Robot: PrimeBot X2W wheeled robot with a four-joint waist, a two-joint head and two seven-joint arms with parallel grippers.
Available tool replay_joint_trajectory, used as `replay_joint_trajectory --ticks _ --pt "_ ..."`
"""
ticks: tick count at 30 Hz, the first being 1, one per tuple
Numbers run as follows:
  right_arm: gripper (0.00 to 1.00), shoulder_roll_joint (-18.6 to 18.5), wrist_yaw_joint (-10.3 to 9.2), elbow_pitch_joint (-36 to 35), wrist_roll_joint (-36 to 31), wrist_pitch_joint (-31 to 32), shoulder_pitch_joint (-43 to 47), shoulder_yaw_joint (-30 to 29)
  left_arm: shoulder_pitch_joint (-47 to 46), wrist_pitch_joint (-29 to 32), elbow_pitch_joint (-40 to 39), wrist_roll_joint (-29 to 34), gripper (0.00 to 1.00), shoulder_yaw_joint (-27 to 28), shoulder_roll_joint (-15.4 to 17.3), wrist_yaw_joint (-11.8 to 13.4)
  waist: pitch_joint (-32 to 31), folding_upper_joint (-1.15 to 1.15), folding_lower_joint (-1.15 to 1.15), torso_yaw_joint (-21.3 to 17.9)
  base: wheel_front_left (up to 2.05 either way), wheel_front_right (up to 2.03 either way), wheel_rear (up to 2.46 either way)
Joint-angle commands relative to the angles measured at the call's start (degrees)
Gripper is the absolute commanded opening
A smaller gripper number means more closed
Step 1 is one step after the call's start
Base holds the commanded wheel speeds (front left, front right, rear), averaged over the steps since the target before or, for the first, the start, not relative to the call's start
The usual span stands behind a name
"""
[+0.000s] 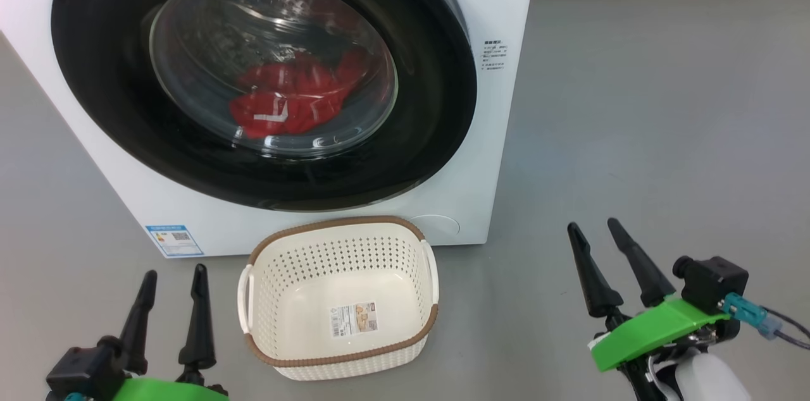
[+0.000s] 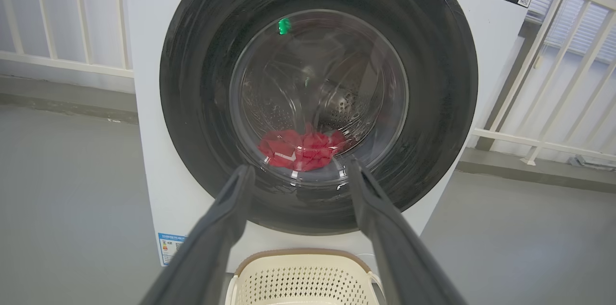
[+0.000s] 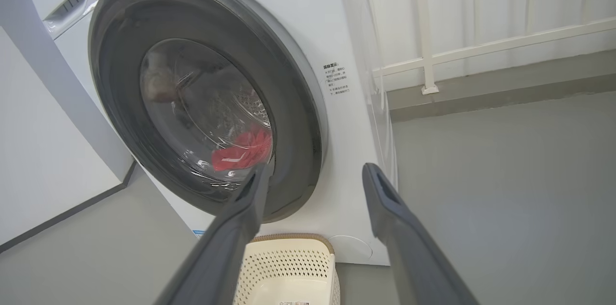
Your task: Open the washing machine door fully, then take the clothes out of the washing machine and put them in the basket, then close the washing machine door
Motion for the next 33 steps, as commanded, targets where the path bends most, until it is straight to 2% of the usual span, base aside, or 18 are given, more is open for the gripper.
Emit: replay_joint_trajectory --ticks 1,15,33 --pt "1.0 -0.4 0.08 -1.5 -2.3 -1.0 -3.0 1.5 -2.6 -1.0 -2.1 2.1 1.0 1.4 1.0 0.3 0.0 0.0 0.0 0.0 0.0 0.0 0.0" --pt "1.0 -0.8 0.09 -1.6 -12.0 -3.5 -4.2 2.8 -2.8 -3.5 -3.5 12.5 1.0 1.4 1.1 0.3 0.1 0.0 0.0 0.3 0.0 0.0 0.0" --pt "1.0 -0.4 0.09 -1.6 -13.6 -3.7 -4.1 1.9 -2.8 -3.7 -3.4 12.9 1.0 1.8 1.1 0.3 0.5 0.0 0.0 0.0 0.0 0.0 0.0"
